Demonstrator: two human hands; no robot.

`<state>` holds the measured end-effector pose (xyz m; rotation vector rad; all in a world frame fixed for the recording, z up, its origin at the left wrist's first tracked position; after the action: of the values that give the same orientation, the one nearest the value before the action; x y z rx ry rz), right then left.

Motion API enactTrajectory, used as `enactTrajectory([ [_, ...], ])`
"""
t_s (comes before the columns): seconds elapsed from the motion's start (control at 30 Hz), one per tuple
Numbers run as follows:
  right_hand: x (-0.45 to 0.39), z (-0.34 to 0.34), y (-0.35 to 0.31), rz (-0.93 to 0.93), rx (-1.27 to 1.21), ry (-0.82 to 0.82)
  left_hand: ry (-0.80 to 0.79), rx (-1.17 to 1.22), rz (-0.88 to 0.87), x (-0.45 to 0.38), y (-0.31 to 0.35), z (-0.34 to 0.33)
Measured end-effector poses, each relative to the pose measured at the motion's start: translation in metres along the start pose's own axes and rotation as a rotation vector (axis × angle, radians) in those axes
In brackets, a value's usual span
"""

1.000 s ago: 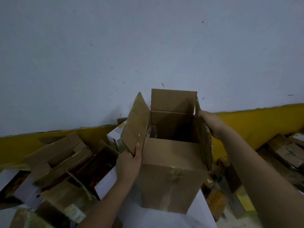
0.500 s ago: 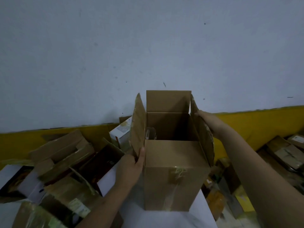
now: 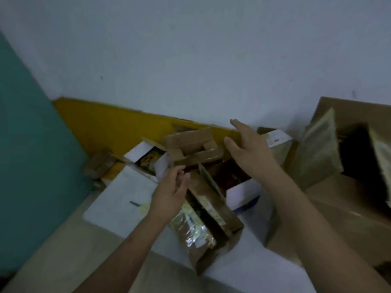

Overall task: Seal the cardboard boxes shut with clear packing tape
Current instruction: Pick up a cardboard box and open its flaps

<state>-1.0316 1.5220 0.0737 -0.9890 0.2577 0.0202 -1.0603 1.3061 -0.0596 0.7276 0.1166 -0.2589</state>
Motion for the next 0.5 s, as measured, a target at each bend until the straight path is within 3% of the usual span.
enactTrajectory([
  [0.2,0.007,-0.167,0.025,-0.129,-0.132,-0.296,0.118,-0.026,0.287,0.048,-0.128,0.056],
  [0.5,-0.010,-0.312,0.072,-0.327,-0.142,-0.536,0.058,-0.025,0.591,0.076,-0.219,0.044],
])
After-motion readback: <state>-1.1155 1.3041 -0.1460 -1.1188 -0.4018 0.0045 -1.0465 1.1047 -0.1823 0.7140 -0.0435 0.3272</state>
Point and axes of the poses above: each hand's wrist, its own x-axis away from the middle knuckle, its own z-axis out of the back of the hand, y = z × x, the point moved 6 cm from there along -x, towards the middle knuckle, and after that the axes turned 13 degrees about -x, right-handed, at the moved point
